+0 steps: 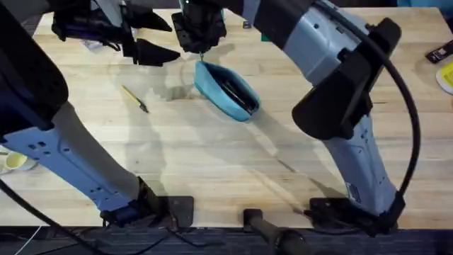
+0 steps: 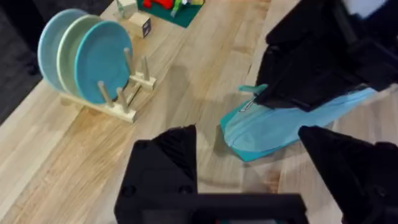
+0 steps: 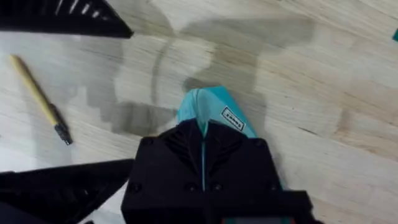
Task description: Unzip the bag, pick up the pens from the table one at a time and place them inside, then zip the bag closed.
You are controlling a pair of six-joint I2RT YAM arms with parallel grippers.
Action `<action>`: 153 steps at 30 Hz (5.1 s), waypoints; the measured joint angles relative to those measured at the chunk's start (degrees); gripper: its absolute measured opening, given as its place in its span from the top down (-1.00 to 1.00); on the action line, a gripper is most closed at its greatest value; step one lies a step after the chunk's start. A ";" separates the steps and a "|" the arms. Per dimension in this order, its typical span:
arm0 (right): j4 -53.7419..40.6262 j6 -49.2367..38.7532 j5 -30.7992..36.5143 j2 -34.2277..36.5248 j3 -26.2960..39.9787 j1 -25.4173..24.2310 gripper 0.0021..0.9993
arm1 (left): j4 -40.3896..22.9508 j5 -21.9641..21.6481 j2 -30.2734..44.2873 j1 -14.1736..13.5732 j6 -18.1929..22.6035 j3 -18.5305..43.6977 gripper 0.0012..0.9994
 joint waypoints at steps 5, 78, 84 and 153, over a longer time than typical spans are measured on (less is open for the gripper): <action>0.00 0.00 0.00 0.00 0.00 0.00 0.94 | -4.29 1.06 0.00 -0.02 7.30 0.00 -0.98; 0.00 -1.05 0.00 0.00 0.09 0.00 0.94 | -10.66 1.31 12.27 -8.28 30.37 0.26 -0.95; -0.04 -1.06 -0.01 0.00 0.09 0.00 0.94 | -10.46 1.31 12.28 -8.28 30.37 0.28 0.24; -14.73 -4.38 -0.04 -0.22 1.01 0.02 0.93 | -10.85 0.87 12.28 -8.63 30.37 0.31 0.92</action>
